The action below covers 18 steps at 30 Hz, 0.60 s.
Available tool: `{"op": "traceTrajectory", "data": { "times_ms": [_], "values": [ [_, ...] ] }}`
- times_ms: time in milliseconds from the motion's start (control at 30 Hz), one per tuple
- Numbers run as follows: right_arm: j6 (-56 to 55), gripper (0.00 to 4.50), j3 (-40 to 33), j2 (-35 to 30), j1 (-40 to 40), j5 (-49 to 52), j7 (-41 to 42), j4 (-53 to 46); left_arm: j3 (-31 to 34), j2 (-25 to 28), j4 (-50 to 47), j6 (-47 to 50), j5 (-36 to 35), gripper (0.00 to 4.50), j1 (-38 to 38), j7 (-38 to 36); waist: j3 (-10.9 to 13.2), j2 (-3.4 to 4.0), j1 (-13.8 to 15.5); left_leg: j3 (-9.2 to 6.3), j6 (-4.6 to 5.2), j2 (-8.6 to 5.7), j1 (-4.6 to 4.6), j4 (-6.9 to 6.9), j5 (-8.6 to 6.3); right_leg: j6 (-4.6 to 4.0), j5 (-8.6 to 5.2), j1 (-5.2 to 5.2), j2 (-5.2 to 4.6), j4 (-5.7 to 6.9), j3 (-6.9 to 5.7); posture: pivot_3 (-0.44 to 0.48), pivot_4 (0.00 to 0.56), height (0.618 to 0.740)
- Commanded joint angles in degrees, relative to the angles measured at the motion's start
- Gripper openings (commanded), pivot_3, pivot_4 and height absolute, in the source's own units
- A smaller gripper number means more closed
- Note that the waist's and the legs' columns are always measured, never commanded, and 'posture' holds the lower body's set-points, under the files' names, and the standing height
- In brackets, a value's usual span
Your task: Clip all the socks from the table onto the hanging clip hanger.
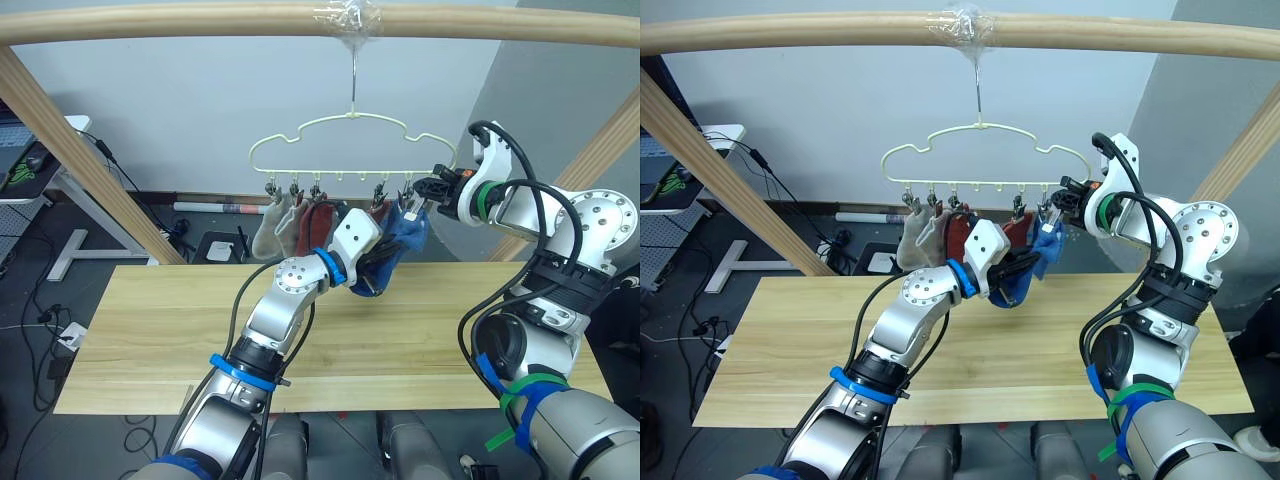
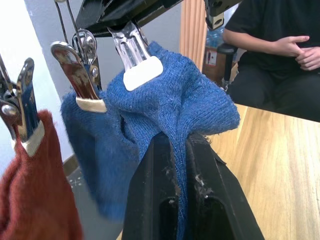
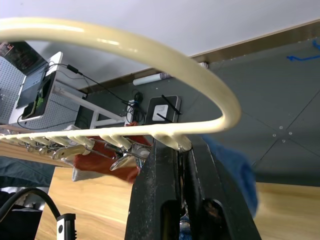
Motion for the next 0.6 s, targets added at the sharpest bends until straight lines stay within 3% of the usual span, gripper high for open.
{"op": "traceTrajectory", "data": {
  "times_ms": [33, 267, 333, 500, 567, 600],
  "values": [
    [0.51, 1.21, -1.85, -0.29, 0.11, 1.04, -1.29, -0.79, -0.04, -0.61, -2.17, -1.01, 0.20, 0.00, -0.84, 0.01, 0.00, 0.00, -0.06, 0.00, 0.00, 0.00, 0.00, 0.00, 0.00, 0.00, 0.00, 0.00, 0.00, 0.00, 0.00, 0.001, 0.214, 0.740],
    [0.51, 3.63, -3.14, -2.42, -2.51, 3.01, -1.83, 1.07, -0.40, -1.68, -2.48, -0.95, 0.58, 0.00, -1.75, -0.05, 0.01, 0.02, -0.58, 0.03, 0.00, 0.00, -0.02, -0.03, 0.00, -0.02, 0.01, -0.07, 0.00, 0.02, 0.03, -0.007, 0.212, 0.740],
    [0.51, 4.38, 0.27, -5.67, -2.07, 3.62, 1.96, 0.02, -0.42, -2.82, -1.33, -1.04, 0.44, 0.00, -2.18, 0.23, 0.01, 0.02, -0.59, 0.03, 0.00, 0.00, -0.02, -0.03, 0.00, -0.01, 0.01, -0.07, 0.01, 0.01, 0.03, -0.011, 0.214, 0.740],
    [0.00, 4.45, 5.30, -10.51, -0.41, 4.98, 8.61, -2.08, 0.59, -5.10, 0.30, 0.04, -0.56, 0.00, -2.53, 0.76, 0.02, 0.02, -1.22, 0.08, 0.01, 0.00, -0.04, -0.03, -0.01, 0.05, -0.04, -0.08, 0.01, -0.02, 0.07, -0.022, 0.215, 0.740],
    [-1.93, 4.45, 7.60, -13.98, 2.82, 5.21, 11.77, -4.64, 3.09, -7.83, 2.50, 3.44, -4.22, 0.00, -2.43, 1.27, 0.02, 0.02, -1.40, 0.08, 0.02, 0.00, -0.03, -0.04, -0.01, 0.07, -0.05, -0.08, 0.01, -0.01, 0.07, -0.027, 0.216, 0.740],
    [-2.64, 4.50, 8.46, -15.26, 4.18, 5.28, 12.98, -5.65, 4.17, -8.86, 3.36, 4.99, -5.85, 0.65, -2.39, 1.31, 0.02, 0.02, -1.36, 0.07, 0.02, 0.00, -0.05, -0.02, -0.01, 0.08, -0.05, -0.08, 0.01, -0.02, 0.06, -0.027, 0.216, 0.740]
  ]
}}
